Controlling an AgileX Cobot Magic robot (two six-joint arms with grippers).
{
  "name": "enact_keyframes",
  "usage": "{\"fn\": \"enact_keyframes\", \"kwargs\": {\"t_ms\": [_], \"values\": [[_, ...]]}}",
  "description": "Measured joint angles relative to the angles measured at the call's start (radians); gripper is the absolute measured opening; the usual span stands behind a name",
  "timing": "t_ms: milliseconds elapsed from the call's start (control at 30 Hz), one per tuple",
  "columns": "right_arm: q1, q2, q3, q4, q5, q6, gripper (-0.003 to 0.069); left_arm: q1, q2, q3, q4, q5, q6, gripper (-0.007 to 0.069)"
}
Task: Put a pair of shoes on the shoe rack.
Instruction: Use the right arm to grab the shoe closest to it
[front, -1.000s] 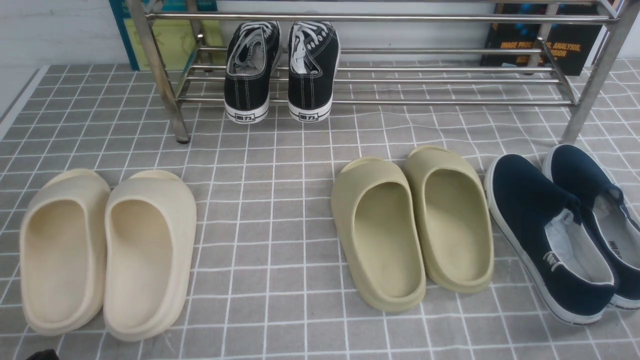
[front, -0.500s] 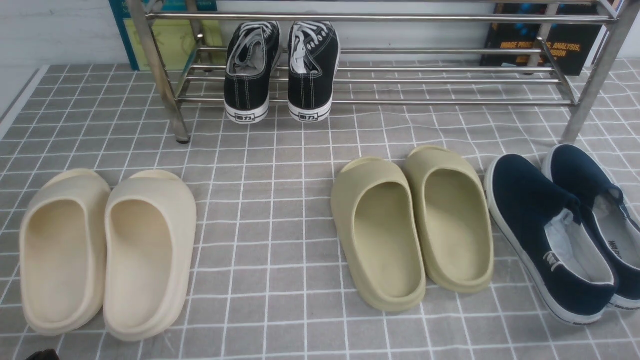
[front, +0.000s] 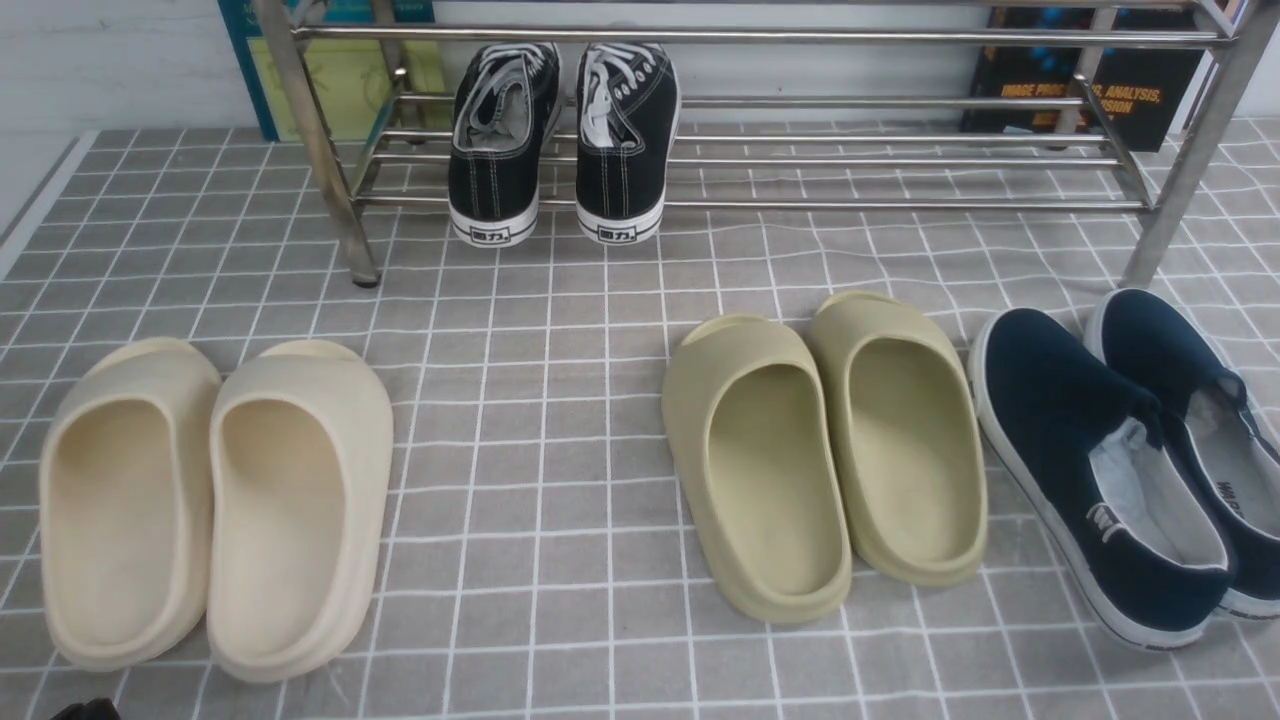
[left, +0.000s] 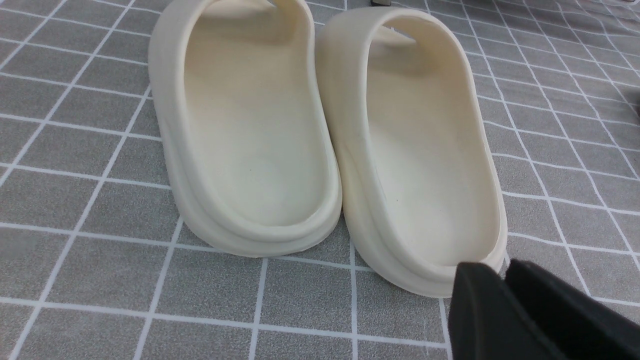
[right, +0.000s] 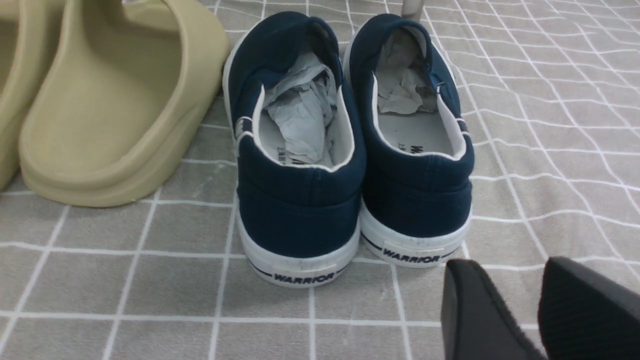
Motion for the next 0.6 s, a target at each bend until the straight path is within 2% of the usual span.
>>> {"fn": "enact_keyframes", "kwargs": {"t_ms": [167, 600], "values": [[0.000, 0.000, 0.000, 0.097, -0.001, 0.016, 0.0239, 0.000, 0.000, 0.000, 0.000, 0.000, 0.000, 0.0083], [0.000, 0.000, 0.000, 0.115, -0.001, 0.018, 0.0239, 0.000, 0.000, 0.000, 0.000, 0.000, 0.000, 0.0095]]}}
